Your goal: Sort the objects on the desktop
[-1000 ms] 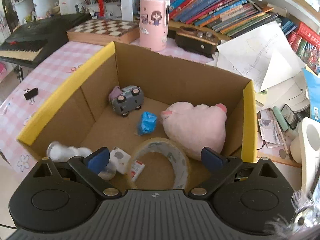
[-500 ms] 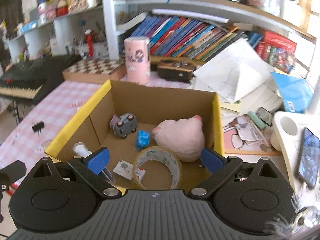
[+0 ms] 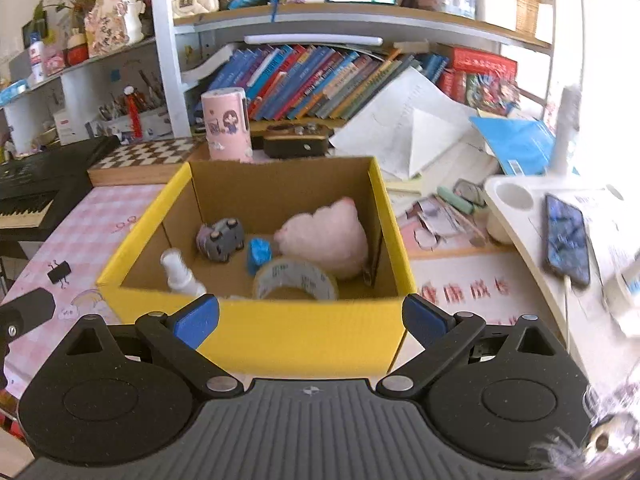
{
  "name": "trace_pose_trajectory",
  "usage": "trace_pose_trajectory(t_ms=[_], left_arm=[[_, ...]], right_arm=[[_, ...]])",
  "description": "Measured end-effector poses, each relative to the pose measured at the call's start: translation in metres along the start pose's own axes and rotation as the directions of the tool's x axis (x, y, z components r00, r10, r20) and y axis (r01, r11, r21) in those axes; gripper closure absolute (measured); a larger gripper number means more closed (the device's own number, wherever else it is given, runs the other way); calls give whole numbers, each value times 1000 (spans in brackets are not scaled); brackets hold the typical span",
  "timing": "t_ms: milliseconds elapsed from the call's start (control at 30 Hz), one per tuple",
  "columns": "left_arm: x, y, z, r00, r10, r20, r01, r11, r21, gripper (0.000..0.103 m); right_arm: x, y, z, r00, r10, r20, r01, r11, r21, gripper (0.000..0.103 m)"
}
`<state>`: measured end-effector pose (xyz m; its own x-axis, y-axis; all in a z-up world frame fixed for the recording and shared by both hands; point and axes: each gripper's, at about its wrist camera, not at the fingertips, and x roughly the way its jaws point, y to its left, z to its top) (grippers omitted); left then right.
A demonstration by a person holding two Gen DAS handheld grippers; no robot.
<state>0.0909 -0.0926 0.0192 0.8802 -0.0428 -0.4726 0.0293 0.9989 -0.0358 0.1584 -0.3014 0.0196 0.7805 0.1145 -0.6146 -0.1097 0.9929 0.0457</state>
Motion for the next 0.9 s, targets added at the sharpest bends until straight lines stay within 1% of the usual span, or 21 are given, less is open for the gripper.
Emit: trace_pose_trajectory(t_ms=[233,467,667,900], left_arm=[[-8,32,-8,999,-31,-28,31,1000,5,15],[-14,57,-18,996,-63,-63,65,998,22,15],[-19,76,-28,991,-82,-105,86,996,38,15],[-25,103,-39,986,-73,-150,78,996,31,15]], right_arm=[[-16,29,-22,998,-60,-16,61,998,26,4],[-30,58,-40,995,-101,-24,102,993,53,4],[-39,88,-55,994,-108,-37,110,992,58,4],[-44,117,-70,992,-106,-69,111,991,75,4]])
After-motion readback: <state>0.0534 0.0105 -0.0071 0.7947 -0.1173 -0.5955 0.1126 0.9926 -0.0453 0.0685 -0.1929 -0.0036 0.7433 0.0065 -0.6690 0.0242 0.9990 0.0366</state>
